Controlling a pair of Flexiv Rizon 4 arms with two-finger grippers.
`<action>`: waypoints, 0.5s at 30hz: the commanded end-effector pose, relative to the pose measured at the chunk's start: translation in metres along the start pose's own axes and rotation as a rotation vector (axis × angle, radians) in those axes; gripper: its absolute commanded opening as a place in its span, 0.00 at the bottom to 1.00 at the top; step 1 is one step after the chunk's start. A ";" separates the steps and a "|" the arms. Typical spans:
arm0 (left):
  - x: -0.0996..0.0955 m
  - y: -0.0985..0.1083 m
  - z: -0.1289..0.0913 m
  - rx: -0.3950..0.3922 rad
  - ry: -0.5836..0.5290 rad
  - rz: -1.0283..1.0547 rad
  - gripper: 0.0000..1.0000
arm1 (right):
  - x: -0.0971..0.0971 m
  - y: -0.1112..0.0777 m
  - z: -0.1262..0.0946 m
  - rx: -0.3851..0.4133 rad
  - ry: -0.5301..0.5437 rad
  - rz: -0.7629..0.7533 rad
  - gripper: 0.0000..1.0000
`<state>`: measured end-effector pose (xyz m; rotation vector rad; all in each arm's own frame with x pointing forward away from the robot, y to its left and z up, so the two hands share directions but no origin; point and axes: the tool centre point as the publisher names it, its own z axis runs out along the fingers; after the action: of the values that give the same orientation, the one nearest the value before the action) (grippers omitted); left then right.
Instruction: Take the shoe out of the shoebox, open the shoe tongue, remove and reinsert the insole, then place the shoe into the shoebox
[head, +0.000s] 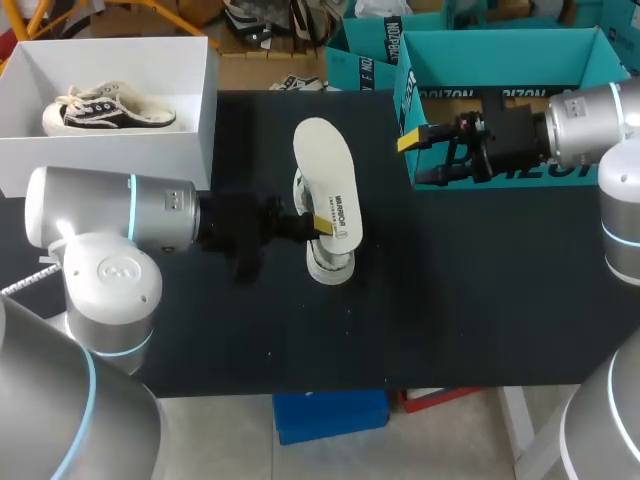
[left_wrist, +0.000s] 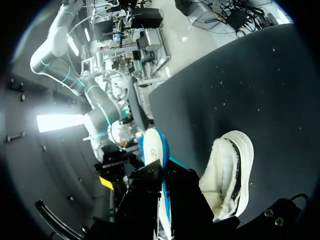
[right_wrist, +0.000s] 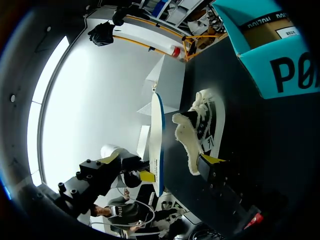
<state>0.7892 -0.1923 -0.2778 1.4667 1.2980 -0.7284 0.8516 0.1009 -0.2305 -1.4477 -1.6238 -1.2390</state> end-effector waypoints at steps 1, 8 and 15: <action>0.000 -0.001 0.000 -0.003 0.001 0.003 0.00 | -0.004 0.000 0.004 0.012 -0.002 -0.029 1.00; 0.000 -0.001 0.000 -0.003 0.001 0.003 0.00 | -0.015 0.001 0.030 0.049 0.064 -0.063 1.00; 0.000 -0.001 0.000 -0.003 0.001 0.003 0.00 | -0.018 -0.001 0.051 0.048 0.108 -0.060 1.00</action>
<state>0.7897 -0.1925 -0.2780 1.4669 1.2971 -0.7296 0.8544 0.1283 -0.2560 -1.3024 -1.6358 -1.2708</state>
